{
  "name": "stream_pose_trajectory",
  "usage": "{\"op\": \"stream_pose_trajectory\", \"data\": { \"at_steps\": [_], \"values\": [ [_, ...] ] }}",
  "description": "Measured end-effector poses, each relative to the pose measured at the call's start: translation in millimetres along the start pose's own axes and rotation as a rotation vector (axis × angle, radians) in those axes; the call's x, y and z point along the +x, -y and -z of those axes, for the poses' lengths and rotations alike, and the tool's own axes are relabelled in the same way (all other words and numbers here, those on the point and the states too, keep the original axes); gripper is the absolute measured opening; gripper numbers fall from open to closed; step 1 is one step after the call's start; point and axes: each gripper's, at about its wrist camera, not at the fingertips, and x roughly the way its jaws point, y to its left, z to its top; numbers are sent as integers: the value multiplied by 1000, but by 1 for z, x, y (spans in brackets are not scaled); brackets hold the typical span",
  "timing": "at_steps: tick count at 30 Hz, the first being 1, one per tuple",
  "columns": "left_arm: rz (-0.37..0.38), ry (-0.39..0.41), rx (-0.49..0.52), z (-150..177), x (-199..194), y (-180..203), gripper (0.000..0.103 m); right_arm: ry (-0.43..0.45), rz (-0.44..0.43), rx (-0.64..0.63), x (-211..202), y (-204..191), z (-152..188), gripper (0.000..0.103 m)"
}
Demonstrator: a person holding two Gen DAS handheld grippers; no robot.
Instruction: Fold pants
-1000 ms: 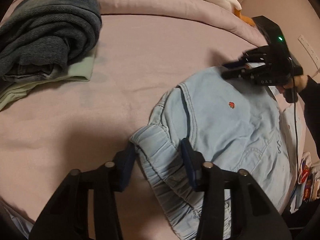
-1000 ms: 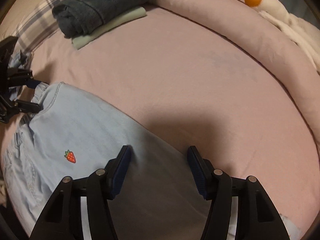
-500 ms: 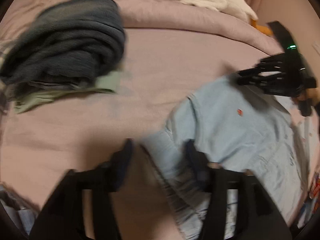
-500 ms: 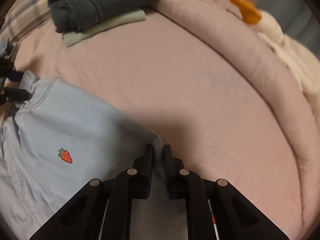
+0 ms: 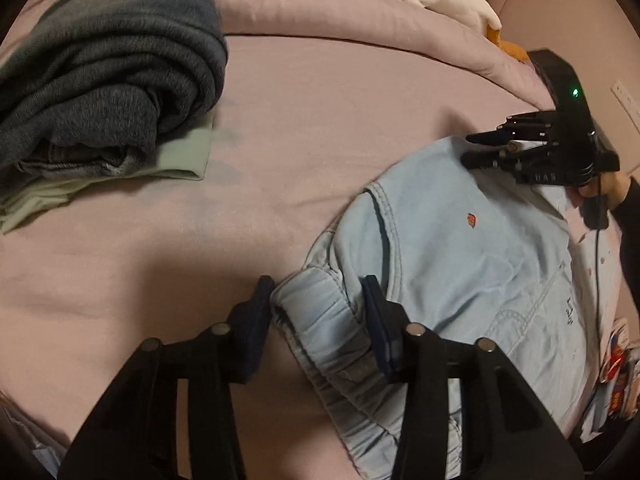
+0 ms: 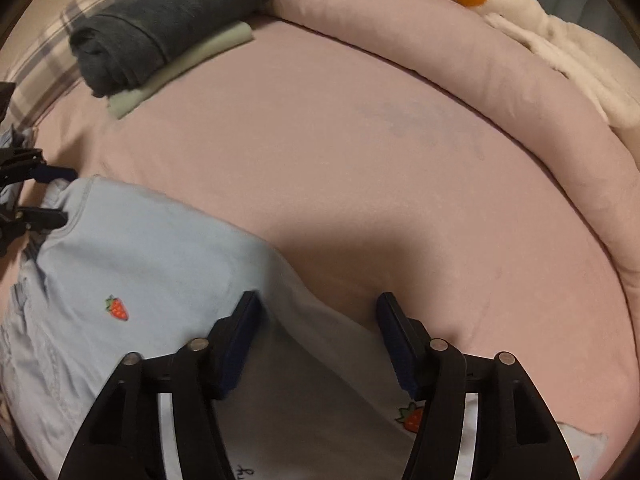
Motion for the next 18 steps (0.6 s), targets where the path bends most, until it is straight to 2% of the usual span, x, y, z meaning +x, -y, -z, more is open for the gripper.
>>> {"op": "stream_pose_trajectory", "data": {
  "at_steps": [1, 4, 9, 15, 16, 18],
  "values": [
    [-22, 7, 18, 1, -3, 5, 37, 0, -8, -16, -3, -3, 0, 24],
    [-72, 30, 45, 4, -12, 16, 32, 16, 52, -79, -16, -19, 8, 11],
    [-129, 102, 81, 12, -44, 33, 32, 101, 90, -55, -58, -33, 33, 9],
    [-137, 211, 91, 35, -88, 57, 31, 234, 119, -35, -123, -44, 66, 9],
    [-136, 228, 89, 39, -94, 61, 31, 247, 121, -33, -124, -46, 56, 9],
    [-129, 273, 82, 56, -107, 71, 31, 276, 132, -38, -142, -54, 73, 9]
  ]
}}
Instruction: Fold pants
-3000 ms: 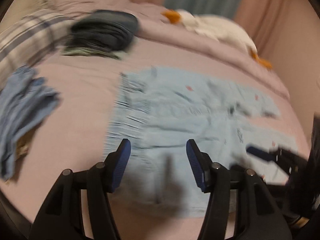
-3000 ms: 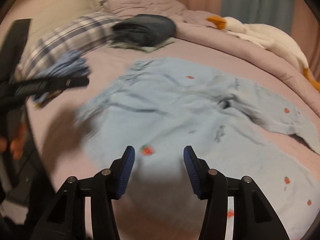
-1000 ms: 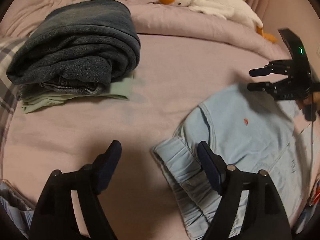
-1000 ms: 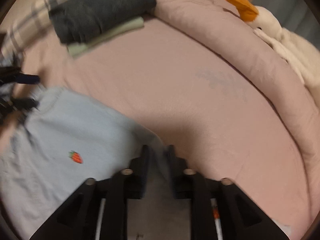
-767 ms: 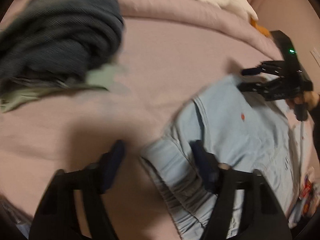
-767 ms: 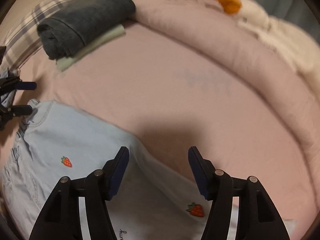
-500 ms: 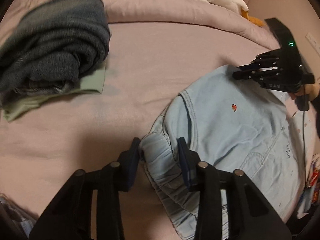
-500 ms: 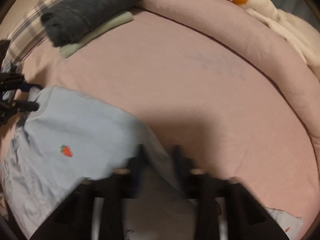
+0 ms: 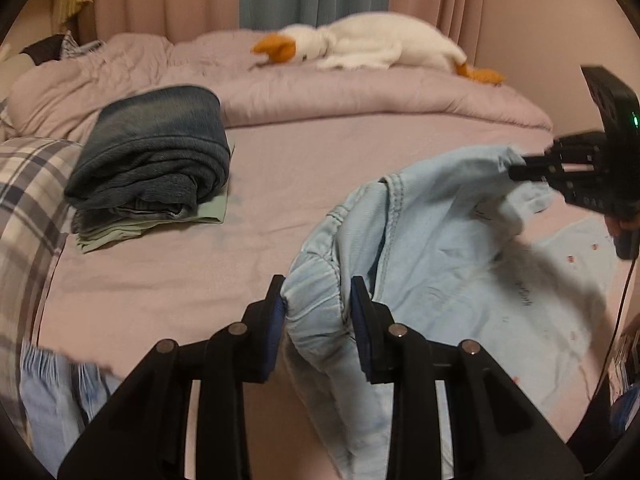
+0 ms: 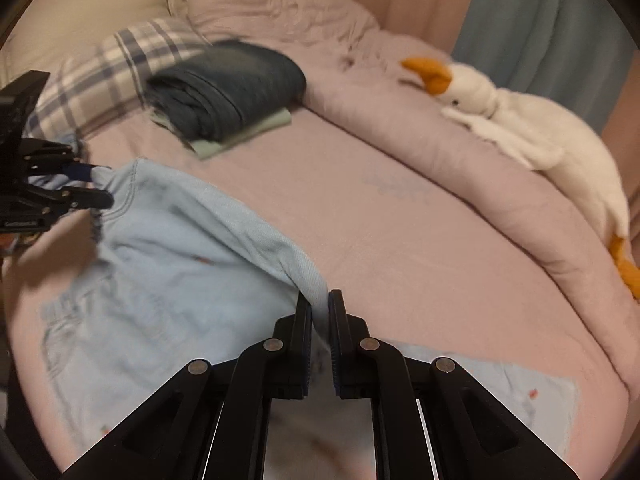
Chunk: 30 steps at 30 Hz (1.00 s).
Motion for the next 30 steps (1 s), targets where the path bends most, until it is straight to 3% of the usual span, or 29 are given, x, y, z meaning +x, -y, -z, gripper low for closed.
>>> {"op": "stream_pose_trajectory", "data": {
  "at_steps": [4, 12, 16, 20, 25, 28, 30],
  "values": [
    [34, 48, -49, 25, -20, 10, 30, 24, 10, -7, -27, -13, 17, 9],
    [119, 56, -205, 87, -40, 11, 30, 4, 11, -74, -64, -64, 70, 9],
    [139, 12, -287, 121, -30, 14, 30, -59, 9, -164, -54, -102, 104, 9],
    [112, -23, -286, 141, -21, 25, 30, -152, 21, -219, -20, -123, 133, 9],
    [125, 25, -318, 139, -32, 23, 30, -133, 19, -176, -21, -117, 130, 9],
    [107, -5, -328, 146, -25, 20, 28, -112, 13, -160, -27, -112, 128, 9],
    [103, -21, -358, 152, -24, 15, 27, -146, 8, -149, -17, -112, 131, 10]
  ]
}}
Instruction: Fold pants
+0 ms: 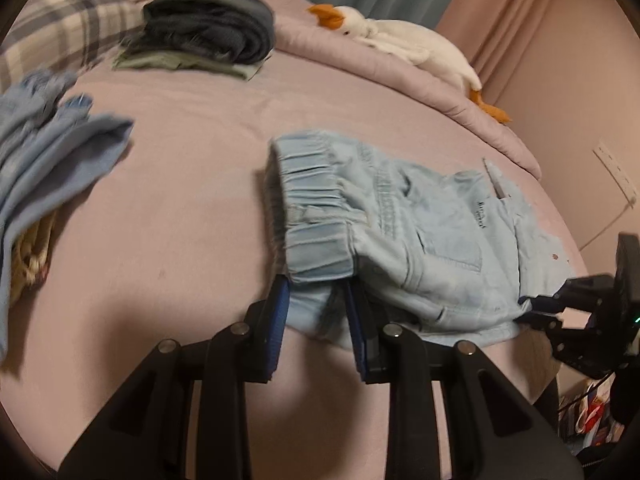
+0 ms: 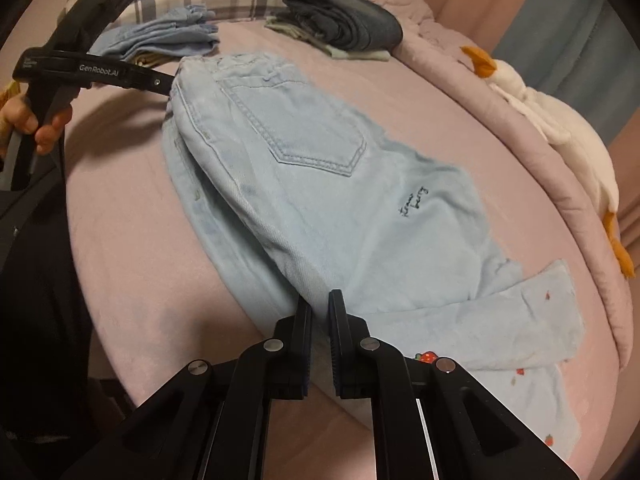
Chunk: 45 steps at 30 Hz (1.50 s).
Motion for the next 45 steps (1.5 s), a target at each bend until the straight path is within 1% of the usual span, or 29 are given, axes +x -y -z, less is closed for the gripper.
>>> {"op": "stream_pose_trajectory", "data": {
  "at_steps": [2, 4, 5, 6, 7, 8, 9, 11, 13, 15, 17, 18, 19, 20, 21, 22, 23, 25, 26, 27, 29, 31, 33, 36, 38, 40, 43, 44, 45],
  "values": [
    [-10, 11, -26, 2, -10, -5, 27, -17, 5, 23, 10, -2, 4, 10],
    [-31, 25, -18, 3, -22, -5, 29, -8, -3, 63, 7, 2, 2, 13],
    [-37, 38, -4, 3, -30, -3, 29, -3, -50, 105, 3, 8, 2, 17],
    [-40, 47, 9, 2, -36, 0, 29, 10, -114, 147, -3, 14, 2, 29],
    [-40, 57, 24, 1, -41, 4, 30, 29, -157, 180, -8, 16, 4, 38],
    [-29, 69, 47, -2, -46, 12, 31, 64, -195, 218, -15, 22, 4, 40],
    [-19, 74, 62, -4, -47, 19, 32, 91, -209, 241, -20, 26, 3, 42],
    [20, 82, 102, -9, -45, 39, 35, 136, -217, 291, -25, 35, -1, 42],
    [67, 78, 143, -14, -36, 62, 38, 145, -203, 337, -21, 41, -5, 42],
    [92, 59, 181, -13, -24, 81, 40, 132, -162, 366, -11, 40, -8, 42],
    [106, 20, 214, -9, -5, 95, 40, 83, -148, 367, 4, 28, -6, 42],
    [105, -13, 223, -5, 7, 99, 41, 22, -166, 367, 19, 22, -3, 42],
    [89, -46, 227, 0, 17, 100, 41, -8, -173, 367, 28, 18, 0, 42],
    [47, -103, 231, 8, 33, 98, 41, 15, -162, 366, 29, 15, 5, 42],
    [28, -135, 238, 15, 43, 95, 40, 43, -165, 366, 25, 14, 8, 43],
    [28, -105, 255, 19, 41, 95, 40, 43, -188, 378, 24, 17, 11, 43],
    [29, -80, 277, 21, 36, 97, 42, 48, -230, 409, 21, 24, 15, 43],
    [32, -101, 289, 20, 32, 97, 43, 68, -309, 486, 13, 42, 26, 43],
    [37, -108, 277, 19, 30, 96, 44, 80, -325, 523, 8, 52, 32, 43],
    [43, -113, 265, 16, 28, 94, 45, 101, -324, 568, 3, 65, 39, 43],
    [55, -116, 250, 12, 25, 97, 50, 149, -295, 672, -8, 94, 57, 45],
    [89, -118, 249, 6, 27, 106, 51, 183, -247, 809, -11, 131, 74, 51],
    [151, -130, 263, 4, 32, 122, 51, 174, -167, 930, -10, 169, 88, 51],
    [222, -162, 316, 4, 46, 154, 51, 154, -106, 1017, 0, 204, 92, 52],
    [258, -198, 368, 6, 63, 179, 51, 136, -97, 1056, 11, 227, 87, 52],
    [283, -222, 413, 10, 76, 199, 49, 108, -83, 1067, 25, 248, 72, 52],
    [286, -233, 465, 15, 88, 218, 48, 42, -24, 1067, 51, 270, 49, 52],
    [277, -242, 480, 17, 94, 223, 47, 24, -5, 1065, 58, 275, 40, 52],
    [268, -249, 490, 19, 97, 226, 41, 3, 16, 1061, 66, 282, 35, 51]
  ]
}}
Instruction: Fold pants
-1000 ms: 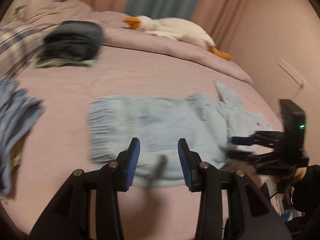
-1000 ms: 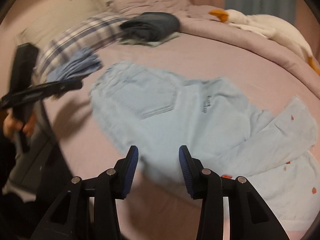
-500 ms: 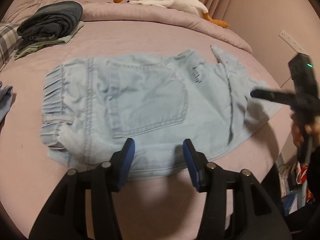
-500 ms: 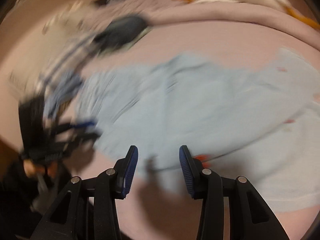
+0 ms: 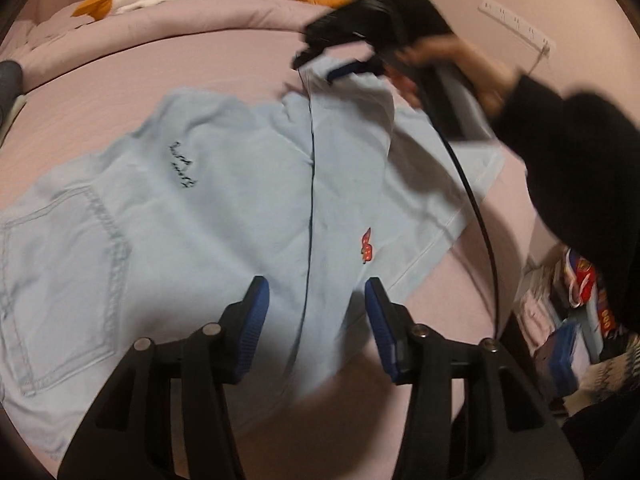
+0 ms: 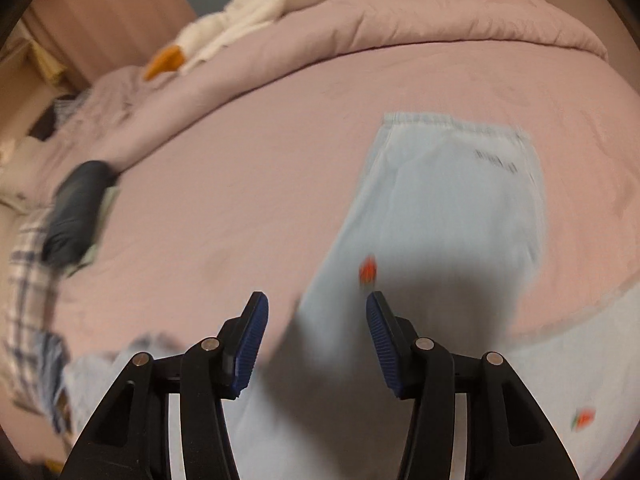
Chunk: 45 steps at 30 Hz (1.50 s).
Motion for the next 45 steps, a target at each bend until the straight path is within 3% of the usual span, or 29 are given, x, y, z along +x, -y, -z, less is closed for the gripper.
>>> {"op": "stream_pose_trajectory", "data": {
  "at_steps": [5, 6, 7, 8, 9, 12, 18, 22, 26, 30, 32, 36, 37, 44, 45],
  "values": [
    [-26, -5, 25, 1, 4, 4, 31, -49, 167, -79, 38, -12, -14, 50],
    [-24, -4, 16, 2, 2, 1, 28, -36, 193, -109, 37, -15, -12, 40],
    [-23, -5, 11, 0, 3, 0, 24, -24, 213, -129, 35, -16, -11, 14],
    [-23, -6, 9, 0, 4, 0, 22, -18, 203, -126, 31, -13, -10, 6],
    [-25, -6, 14, 0, 4, 2, 21, -5, 166, -90, 23, -3, -7, 5],
    [-37, -6, 25, 5, 3, 4, 21, 75, 101, -11, -15, 20, 2, 5],
    [-41, -4, 17, 4, 1, 3, 21, 353, -76, 133, -150, 79, 66, 5],
    [-48, -8, 21, 5, 3, 3, 21, 420, -68, 231, -191, 118, 124, 5],
    [-59, -22, 25, 2, 4, 3, 21, 392, -57, 406, -176, 166, 176, 5],
    [-79, -36, 28, 0, 5, 3, 23, 319, -133, 583, -141, 205, 211, 7],
    [-84, -37, 22, 1, 5, 3, 23, 336, -203, 646, -140, 212, 217, 8],
    [-96, -40, 18, 1, 5, 4, 23, 414, -208, 701, -155, 226, 211, 34],
    [-103, -41, 20, 1, 5, 5, 23, 428, -207, 716, -157, 230, 207, 35],
    [-155, -50, 41, 0, 6, 14, 20, 418, -143, 769, -153, 270, 193, 31],
    [-159, -52, 44, 0, 7, 14, 20, 414, -113, 753, -152, 269, 187, 13]
  ]
}}
